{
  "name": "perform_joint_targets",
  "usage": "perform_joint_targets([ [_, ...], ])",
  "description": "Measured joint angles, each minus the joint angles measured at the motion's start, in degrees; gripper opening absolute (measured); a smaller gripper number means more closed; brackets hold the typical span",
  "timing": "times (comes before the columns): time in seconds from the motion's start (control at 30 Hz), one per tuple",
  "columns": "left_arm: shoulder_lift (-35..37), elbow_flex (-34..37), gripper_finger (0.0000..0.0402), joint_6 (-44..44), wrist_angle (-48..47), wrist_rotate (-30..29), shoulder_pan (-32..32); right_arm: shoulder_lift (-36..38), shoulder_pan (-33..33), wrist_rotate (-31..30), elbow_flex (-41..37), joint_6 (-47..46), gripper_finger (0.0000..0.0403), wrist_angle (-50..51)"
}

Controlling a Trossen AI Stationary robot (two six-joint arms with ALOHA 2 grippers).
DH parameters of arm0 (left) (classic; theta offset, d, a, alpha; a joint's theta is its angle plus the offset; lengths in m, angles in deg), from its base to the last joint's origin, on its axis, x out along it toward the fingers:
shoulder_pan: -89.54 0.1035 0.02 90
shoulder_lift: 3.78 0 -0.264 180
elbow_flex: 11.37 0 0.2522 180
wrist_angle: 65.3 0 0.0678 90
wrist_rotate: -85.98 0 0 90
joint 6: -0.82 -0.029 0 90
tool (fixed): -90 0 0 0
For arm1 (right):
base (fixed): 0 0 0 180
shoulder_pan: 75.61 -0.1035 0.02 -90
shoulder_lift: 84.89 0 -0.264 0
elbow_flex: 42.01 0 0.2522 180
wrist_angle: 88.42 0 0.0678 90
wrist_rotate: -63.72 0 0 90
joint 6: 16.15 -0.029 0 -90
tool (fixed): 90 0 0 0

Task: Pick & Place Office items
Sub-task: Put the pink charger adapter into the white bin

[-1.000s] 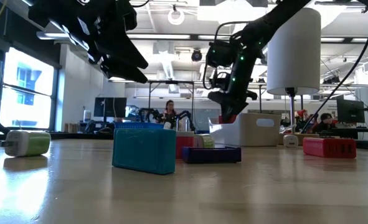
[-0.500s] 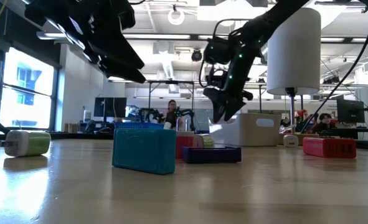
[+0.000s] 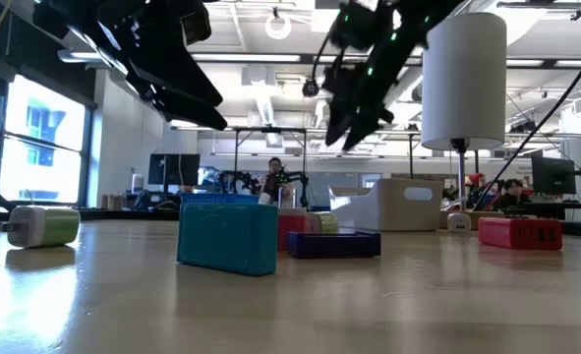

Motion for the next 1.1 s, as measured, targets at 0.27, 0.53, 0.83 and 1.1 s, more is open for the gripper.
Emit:
perform_joint_targets([
  [0.27, 0.0, 0.0, 0.0282, -0.6, -1.3, 0.0, 0.0, 3.5, -9.1, 7.4, 0.0, -0.4, 0.0282, 5.7],
  [0.53, 0.0, 0.0, 0.0282, 2.0, -4.7, -0.1, -0.9, 2.5, -16.3, 7.1, -0.1, -0.5, 0.0281, 4.0],
  [0.83, 0.0, -0.1, 0.0282, -15.8, -5.3, -12.6, -4.7, 2.0, -19.3, 7.1, 0.0, 1.5, 0.0282, -7.3],
  [1.1, -2.6, 0.0, 0.0282, -26.1, -5.7, -16.2, 0.4, 2.0, -19.3, 6.9, 0.0, 1.4, 0.0282, -7.5],
])
